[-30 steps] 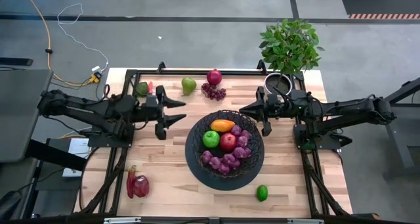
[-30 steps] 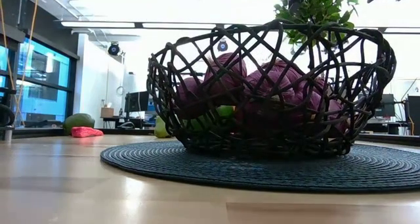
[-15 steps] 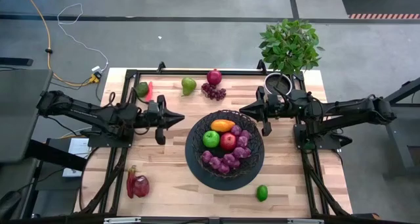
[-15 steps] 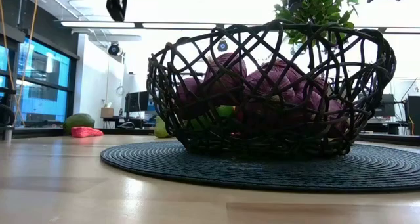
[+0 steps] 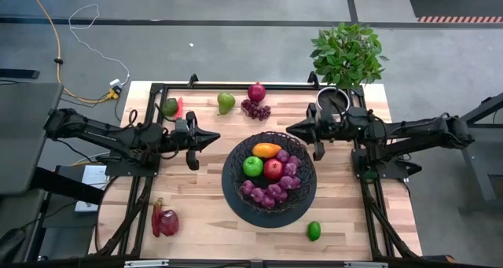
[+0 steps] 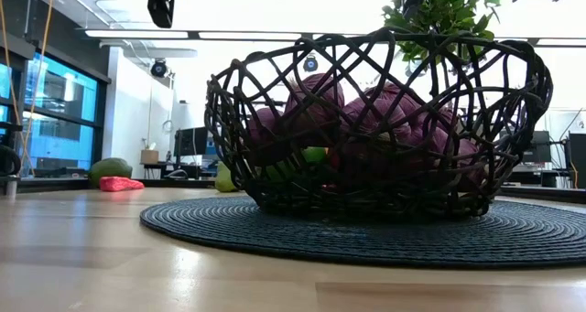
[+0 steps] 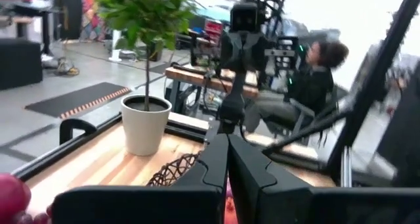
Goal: Build produce basket
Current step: Put the red grapes into the basket
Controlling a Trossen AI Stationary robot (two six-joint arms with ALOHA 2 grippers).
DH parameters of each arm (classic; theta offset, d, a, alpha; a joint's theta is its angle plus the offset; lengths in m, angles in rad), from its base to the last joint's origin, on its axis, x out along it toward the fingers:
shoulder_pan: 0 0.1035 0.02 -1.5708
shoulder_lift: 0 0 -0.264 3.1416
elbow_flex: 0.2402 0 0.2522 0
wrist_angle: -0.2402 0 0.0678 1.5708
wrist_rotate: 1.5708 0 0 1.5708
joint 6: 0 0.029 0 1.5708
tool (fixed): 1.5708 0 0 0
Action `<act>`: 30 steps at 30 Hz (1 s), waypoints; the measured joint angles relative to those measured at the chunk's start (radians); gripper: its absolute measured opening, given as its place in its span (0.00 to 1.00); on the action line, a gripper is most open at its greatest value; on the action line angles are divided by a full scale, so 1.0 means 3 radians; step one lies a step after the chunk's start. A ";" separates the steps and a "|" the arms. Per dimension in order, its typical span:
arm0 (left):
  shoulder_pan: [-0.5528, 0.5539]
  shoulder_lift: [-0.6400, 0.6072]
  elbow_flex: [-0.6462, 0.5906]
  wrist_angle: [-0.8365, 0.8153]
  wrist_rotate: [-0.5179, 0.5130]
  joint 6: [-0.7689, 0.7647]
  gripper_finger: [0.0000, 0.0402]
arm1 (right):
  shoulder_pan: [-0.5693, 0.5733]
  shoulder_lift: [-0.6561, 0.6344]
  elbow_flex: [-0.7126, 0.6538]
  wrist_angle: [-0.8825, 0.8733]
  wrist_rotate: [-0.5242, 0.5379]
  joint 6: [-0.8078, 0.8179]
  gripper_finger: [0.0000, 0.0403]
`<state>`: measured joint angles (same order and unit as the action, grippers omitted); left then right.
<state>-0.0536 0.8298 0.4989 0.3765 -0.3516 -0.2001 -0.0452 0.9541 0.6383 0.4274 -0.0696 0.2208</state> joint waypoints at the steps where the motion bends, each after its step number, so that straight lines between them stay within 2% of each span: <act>1: 0.0000 -0.0001 0.0023 0.0003 -0.0030 -0.0055 0.00 | 0.0000 0.0040 0.0059 -0.0072 0.0052 0.0157 0.00; 5: -0.0009 -0.0001 0.0117 0.0009 -0.0039 0.0053 0.00 | -0.0001 0.0372 0.0524 -0.0664 0.0166 0.0163 0.00; 10: 0.0002 -0.0001 0.0232 -0.0016 -0.0038 0.0224 0.00 | -0.0107 0.1047 0.1444 -0.1646 0.0582 -0.0039 0.01; 13: 0.0001 -0.0001 0.0275 -0.0036 -0.0063 0.0242 0.00 | -0.0262 0.1468 0.1976 -0.2284 0.0614 -0.0066 0.04; 16: 0.0001 -0.0001 0.0277 -0.0046 -0.0089 0.0251 0.00 | -0.0465 0.1859 0.2417 -0.2746 0.0605 0.0097 0.13; 22: 0.0003 0.0000 0.0277 -0.0080 -0.0168 0.0252 0.00 | -0.0955 0.2591 0.3011 -0.3466 0.0571 0.0829 0.38; 26: 0.0003 0.0000 0.0277 -0.0081 -0.0240 0.0268 0.00 | -0.1174 0.2991 0.3175 -0.3838 0.0409 0.1279 0.52; 30: 0.0003 0.0000 0.0277 -0.0090 -0.0265 0.0275 0.00 | -0.1327 0.3270 0.3185 -0.4020 0.0341 0.1662 0.57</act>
<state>-0.0528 0.8299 0.5819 0.3495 -0.4313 -0.1175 -0.4433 1.9350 1.5940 -0.7786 0.0326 0.7194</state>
